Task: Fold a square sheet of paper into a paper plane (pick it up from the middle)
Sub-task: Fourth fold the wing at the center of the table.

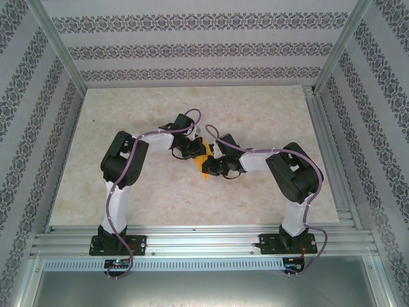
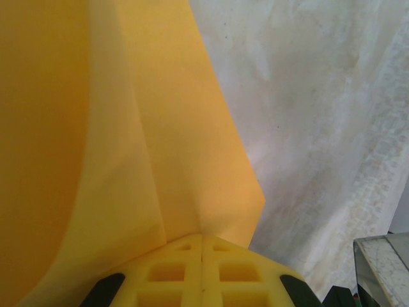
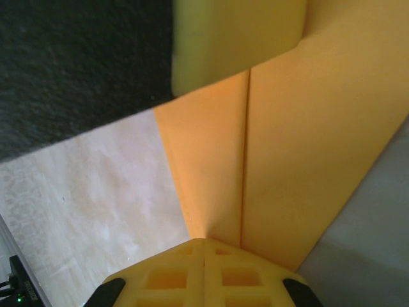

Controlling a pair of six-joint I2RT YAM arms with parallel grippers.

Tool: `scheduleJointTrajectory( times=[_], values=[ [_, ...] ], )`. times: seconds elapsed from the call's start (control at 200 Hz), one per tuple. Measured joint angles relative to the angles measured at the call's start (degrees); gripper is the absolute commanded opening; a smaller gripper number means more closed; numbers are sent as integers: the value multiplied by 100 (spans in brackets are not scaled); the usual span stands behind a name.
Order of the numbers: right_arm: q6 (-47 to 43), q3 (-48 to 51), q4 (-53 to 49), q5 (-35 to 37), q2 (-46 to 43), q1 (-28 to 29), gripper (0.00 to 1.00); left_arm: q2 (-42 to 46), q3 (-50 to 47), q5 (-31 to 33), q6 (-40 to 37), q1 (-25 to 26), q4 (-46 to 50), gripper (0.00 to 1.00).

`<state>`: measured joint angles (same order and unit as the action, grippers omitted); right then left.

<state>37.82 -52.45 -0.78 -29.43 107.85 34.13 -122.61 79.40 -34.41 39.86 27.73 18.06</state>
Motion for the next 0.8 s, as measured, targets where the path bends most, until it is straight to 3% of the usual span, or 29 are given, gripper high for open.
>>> scheduleJointTrajectory(
  times=[0.495,0.799],
  values=[
    [260,337,581,-28,-109,-4,7,-74,-105,-304,-389,-111,-232,0],
    [243,286,297,98,-160,37,5,-85,-216,-507,-382,-184,-455,0]
  ],
)
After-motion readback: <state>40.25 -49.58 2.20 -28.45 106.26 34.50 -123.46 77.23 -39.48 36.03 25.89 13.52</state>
